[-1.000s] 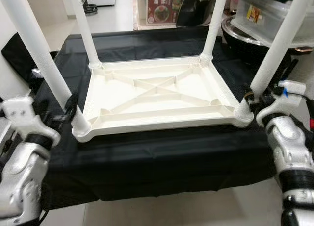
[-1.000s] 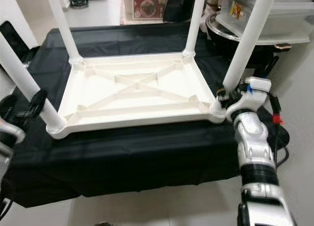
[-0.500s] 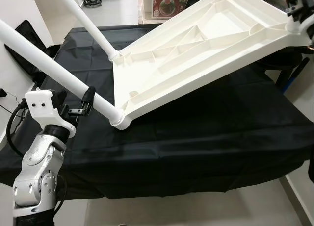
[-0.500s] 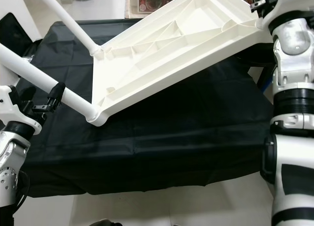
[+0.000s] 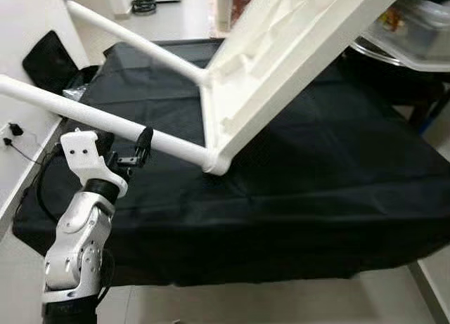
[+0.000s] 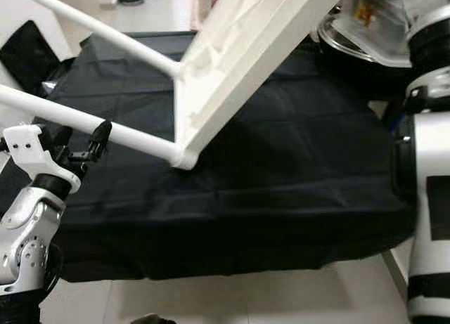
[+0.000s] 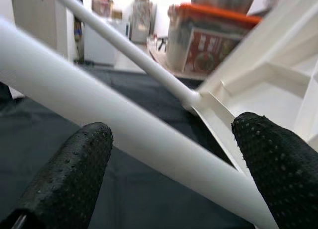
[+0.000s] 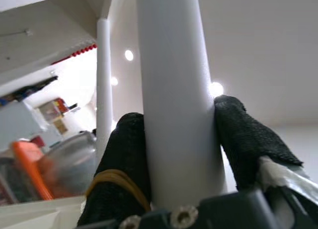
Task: Building children table
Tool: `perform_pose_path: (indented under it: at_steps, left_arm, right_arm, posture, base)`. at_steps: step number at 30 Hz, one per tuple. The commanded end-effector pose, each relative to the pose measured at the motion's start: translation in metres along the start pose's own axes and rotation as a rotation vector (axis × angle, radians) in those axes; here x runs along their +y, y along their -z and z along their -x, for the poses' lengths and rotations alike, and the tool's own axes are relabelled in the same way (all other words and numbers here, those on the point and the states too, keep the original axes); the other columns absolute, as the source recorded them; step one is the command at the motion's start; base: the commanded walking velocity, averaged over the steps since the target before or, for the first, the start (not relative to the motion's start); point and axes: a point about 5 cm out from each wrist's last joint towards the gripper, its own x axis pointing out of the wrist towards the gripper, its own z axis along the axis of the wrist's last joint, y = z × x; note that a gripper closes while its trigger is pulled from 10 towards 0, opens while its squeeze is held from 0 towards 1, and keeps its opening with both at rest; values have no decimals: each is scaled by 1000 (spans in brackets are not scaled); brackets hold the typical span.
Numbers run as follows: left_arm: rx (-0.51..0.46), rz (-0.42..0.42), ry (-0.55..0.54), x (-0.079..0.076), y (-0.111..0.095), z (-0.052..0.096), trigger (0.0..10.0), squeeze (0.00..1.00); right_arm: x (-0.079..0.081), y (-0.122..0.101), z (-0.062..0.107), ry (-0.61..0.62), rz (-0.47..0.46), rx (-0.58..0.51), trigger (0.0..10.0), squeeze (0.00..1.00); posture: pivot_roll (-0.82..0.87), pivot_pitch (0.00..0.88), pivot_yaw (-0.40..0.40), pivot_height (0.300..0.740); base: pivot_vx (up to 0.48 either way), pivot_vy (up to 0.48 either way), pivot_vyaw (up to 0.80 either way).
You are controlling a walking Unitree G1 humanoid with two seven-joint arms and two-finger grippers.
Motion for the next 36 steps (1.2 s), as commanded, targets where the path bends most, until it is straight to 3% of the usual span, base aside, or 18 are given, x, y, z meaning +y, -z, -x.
perform_pose_path:
  at_steps: [1,2,13,14,16,18,19,23,24,25,26,27,29,30,31,32,34,36]
  left_arm:
    - [-10,9,9,-3,0,0,10000,0]
    - [-12,15,10,-5,0,0,10000,0]
    - [-26,29,15,-12,1,-2,10000,0]
    - [-29,32,16,-14,1,-1,10000,0]
    - [-30,33,16,-14,2,-1,10000,0]
    - [-31,33,16,-15,2,-1,10000,0]
    - [-30,34,16,-16,3,0,10000,0]
    - [-29,37,18,-18,4,0,10000,0]
    - [-29,40,20,-19,4,0,10000,0]
    - [-28,42,21,-20,5,1,10000,0]
    - [-27,43,21,-21,6,1,10000,0]
    - [-27,45,21,-21,6,1,10000,0]
    - [-27,46,22,-22,6,1,10000,0]
    - [-26,47,22,-22,6,2,10000,0]
    - [-27,46,23,-23,6,2,10000,0]
    - [-27,46,23,-23,6,2,10000,0]
    - [-31,49,20,-24,6,3,10000,0]
    - [-31,49,20,-24,6,3,10000,0]
  right_arm:
    - [23,7,7,-236,278,-16,0,0]
    - [20,4,2,-254,348,-31,0,0]
    - [33,-33,-16,-371,480,-222,0,0]
    - [41,-38,-15,-448,452,-248,3020,0]
    - [44,-39,-14,-480,412,-252,4078,0]
    - [45,-41,-14,-500,385,-255,4078,0]
    - [48,-40,-13,-545,324,-236,10000,0]
    - [51,-39,-12,-582,302,-217,10000,0]
    - [53,-40,-12,-586,296,-216,10000,212]
    - [56,-41,-12,-593,282,-218,10000,890]
    - [57,-42,-12,-591,283,-224,10000,890]
    - [61,-44,-10,-586,251,-245,10000,1000]
    - [63,-46,-9,-588,226,-259,10000,1000]
    - [71,-47,-4,-650,97,-259,10000,1000]
    - [89,-44,9,-839,-164,-230,10000,1000]
    - [89,-44,9,-839,-164,-230,10000,1000]
    - [123,-33,44,-1118,-458,-235,10000,1000]
    - [123,-33,44,-1118,-458,-235,10000,1000]
  posture:
    - [-62,47,-46,740]
    - [-64,45,-50,740]
    - [-58,40,-62,740]
    - [-62,37,-71,740]
    - [-63,36,-73,740]
    - [-63,36,-73,740]
    - [-70,37,-74,740]
    - [-69,35,-74,740]
    - [-69,35,-76,740]
    - [-71,38,-76,740]
    - [-71,38,-76,740]
    - [-70,40,-75,740]
    - [-70,40,-75,740]
    - [-68,40,-84,740]
    - [-73,40,-101,740]
    - [-73,40,-101,740]
    - [-69,48,-108,740]
    - [-69,48,-108,740]
  base:
    - [0,0,0]
    - [0,0,0]
    - [0,0,0]
    - [0,0,0]
    - [0,0,0]
    - [0,0,0]
    - [0,0,0]
    - [0,0,0]
    - [0,0,0]
    - [0,0,0]
    - [0,0,0]
    - [0,0,0]
    - [0,0,0]
    - [0,0,0]
    - [0,0,0]
    - [0,0,0]
    - [0,0,0]
    - [0,0,0]
